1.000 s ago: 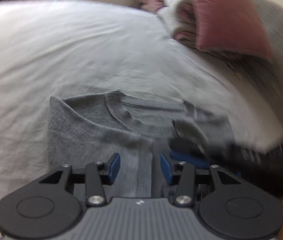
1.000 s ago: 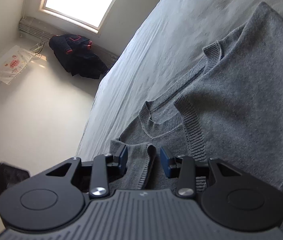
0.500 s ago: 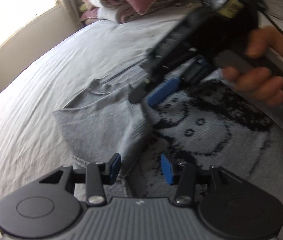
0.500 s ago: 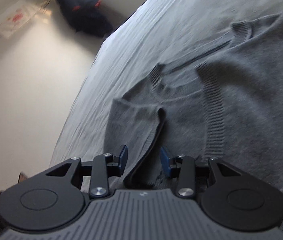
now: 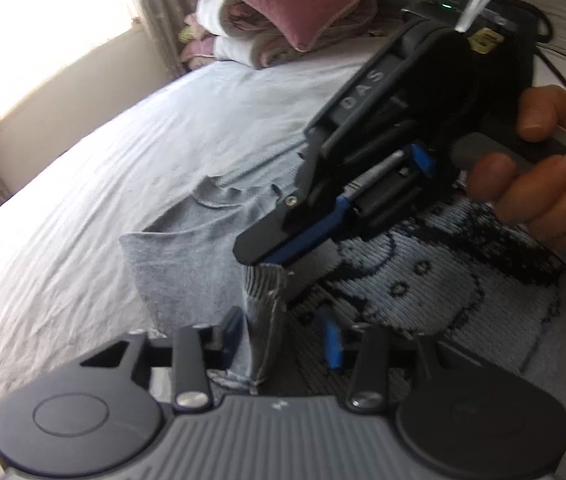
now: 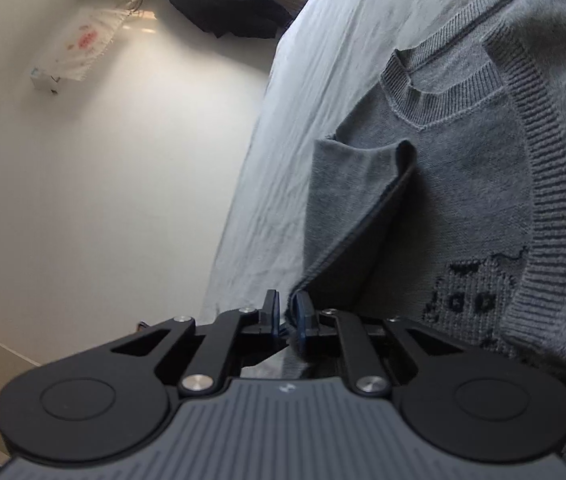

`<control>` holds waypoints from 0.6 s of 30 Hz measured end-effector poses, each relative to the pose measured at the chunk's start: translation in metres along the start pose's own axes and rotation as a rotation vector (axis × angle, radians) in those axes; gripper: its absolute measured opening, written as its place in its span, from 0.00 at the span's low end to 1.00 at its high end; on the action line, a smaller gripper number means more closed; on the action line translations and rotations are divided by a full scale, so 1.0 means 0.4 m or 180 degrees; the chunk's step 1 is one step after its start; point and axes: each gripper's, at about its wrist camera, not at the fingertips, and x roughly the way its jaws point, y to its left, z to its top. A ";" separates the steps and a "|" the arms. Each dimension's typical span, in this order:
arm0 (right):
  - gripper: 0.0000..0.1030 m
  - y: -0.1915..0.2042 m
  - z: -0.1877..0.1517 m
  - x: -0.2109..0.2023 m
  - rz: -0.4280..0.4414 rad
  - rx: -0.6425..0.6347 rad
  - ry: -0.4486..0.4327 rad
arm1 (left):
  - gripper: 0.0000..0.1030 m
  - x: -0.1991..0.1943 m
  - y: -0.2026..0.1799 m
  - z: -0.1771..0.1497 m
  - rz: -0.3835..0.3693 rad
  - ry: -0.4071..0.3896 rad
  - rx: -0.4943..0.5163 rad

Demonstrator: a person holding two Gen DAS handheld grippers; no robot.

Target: Fold clothes

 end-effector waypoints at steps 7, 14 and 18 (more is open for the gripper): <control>0.34 0.001 -0.018 0.012 -0.0588 -0.0194 -0.0342 | 0.04 0.027 0.006 0.012 0.0151 0.0099 -0.0148; 0.26 0.008 -0.056 0.053 -0.0991 -0.0548 -0.0970 | 0.04 0.009 0.026 0.039 0.0057 -0.0015 -0.0481; 0.04 0.013 -0.058 0.058 -0.1103 -0.0615 -0.1112 | 0.04 -0.007 0.026 0.042 0.0078 -0.0096 -0.0604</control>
